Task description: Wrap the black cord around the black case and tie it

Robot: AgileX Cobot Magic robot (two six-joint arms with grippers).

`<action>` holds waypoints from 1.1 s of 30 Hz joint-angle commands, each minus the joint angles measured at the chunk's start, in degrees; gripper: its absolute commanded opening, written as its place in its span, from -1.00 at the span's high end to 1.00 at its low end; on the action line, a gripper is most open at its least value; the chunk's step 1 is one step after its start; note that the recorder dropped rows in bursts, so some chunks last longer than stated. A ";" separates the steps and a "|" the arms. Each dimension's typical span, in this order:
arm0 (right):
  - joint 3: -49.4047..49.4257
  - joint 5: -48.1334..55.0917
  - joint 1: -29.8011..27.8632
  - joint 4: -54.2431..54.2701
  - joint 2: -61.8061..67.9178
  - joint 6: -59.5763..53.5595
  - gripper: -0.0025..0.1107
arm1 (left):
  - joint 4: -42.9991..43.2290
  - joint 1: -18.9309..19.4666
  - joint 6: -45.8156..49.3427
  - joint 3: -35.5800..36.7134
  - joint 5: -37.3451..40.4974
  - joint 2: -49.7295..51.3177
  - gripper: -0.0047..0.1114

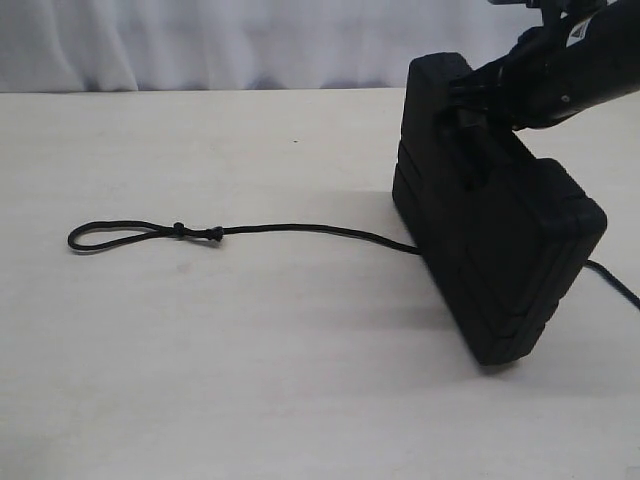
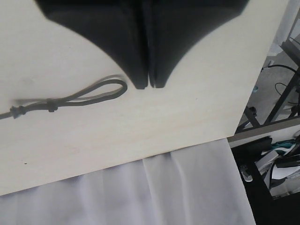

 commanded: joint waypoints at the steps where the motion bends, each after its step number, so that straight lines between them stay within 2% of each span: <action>1: -0.34 -2.96 0.09 0.42 -0.84 0.02 0.89 | -0.37 -0.01 0.00 0.11 -0.23 -0.12 0.92; 17: -0.34 -3.46 0.09 -0.59 -0.84 -0.42 0.89 | -0.37 -0.01 0.00 0.11 -0.23 -0.12 0.92; 24: -0.34 -3.58 0.09 -0.85 -0.84 -0.42 0.89 | 2.45 -0.01 1.09 0.11 -0.51 -0.12 0.92; 26: -0.34 -3.48 0.09 -0.85 -0.84 -0.42 0.89 | 5.73 -0.01 1.40 0.11 -5.10 -0.12 0.92; 27: -0.34 -3.48 0.09 -0.85 -0.84 -0.42 0.89 | 2.73 -0.01 0.75 0.11 -8.99 -0.12 0.92; 29: -0.34 -3.76 0.09 -0.85 -0.84 -1.28 0.89 | -16.50 -0.01 -4.63 0.11 -23.46 -0.12 0.92; 31: -0.34 -3.86 0.09 -0.85 -0.84 -1.28 0.89 | -24.42 -0.01 -8.89 0.11 -31.47 -0.12 0.92; 33: -0.34 -3.86 0.09 -0.85 -0.84 -1.28 0.89 | -22.64 -0.01 -15.50 0.11 -39.99 -0.12 0.92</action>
